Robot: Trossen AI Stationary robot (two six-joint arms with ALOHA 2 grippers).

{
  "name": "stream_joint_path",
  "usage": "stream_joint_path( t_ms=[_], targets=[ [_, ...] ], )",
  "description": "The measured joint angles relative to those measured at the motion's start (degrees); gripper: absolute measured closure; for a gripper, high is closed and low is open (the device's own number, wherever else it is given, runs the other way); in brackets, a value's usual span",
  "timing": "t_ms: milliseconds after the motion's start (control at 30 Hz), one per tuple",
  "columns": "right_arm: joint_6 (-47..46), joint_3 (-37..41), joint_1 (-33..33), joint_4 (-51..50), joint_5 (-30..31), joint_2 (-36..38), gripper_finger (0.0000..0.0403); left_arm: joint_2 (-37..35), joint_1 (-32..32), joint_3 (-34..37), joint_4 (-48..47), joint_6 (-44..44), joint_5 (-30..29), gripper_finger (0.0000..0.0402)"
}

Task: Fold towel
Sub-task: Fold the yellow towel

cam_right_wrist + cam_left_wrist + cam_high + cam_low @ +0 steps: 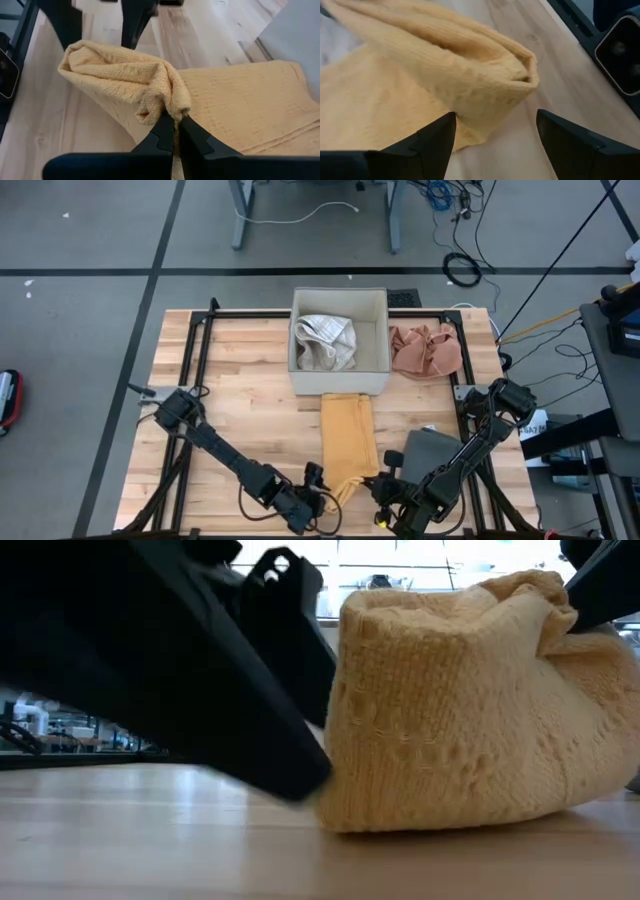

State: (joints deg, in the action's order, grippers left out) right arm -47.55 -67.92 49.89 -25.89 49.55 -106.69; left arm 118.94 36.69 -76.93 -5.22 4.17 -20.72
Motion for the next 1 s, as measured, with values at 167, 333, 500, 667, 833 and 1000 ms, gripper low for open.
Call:
stream_joint_path(
  t_ms=[167,333,500,667,833,1000],
  targets=[
    [-0.34,0.00,-0.02,-0.34,-0.03,0.00,0.0401,1.77,0.09,0.00,4.28,4.44,-2.73,0.0117],
    [-1.54,0.00,-0.33,-1.47,-0.01,0.00,0.0401,1.85,0.19,0.00,10.42,7.07,-6.94,0.0117],
    [-2.16,0.00,-0.46,-1.90,-0.01,0.00,0.0401,1.85,0.28,0.00,9.58,10.62,-13.80,0.0118],
    [-3.29,0.00,-0.40,-2.90,-0.05,0.00,0.0401,1.85,0.24,0.00,7.25,11.66,-15.91,0.0157],
    [-3.87,0.00,-0.30,-3.70,-0.05,0.00,0.0401,1.85,0.26,0.00,6.75,10.84,-17.88,0.0260],
    [-4.31,0.00,0.02,-4.33,-0.38,0.00,0.0401,1.85,0.24,0.00,3.16,10.33,-19.15,0.0373]
  ],
)
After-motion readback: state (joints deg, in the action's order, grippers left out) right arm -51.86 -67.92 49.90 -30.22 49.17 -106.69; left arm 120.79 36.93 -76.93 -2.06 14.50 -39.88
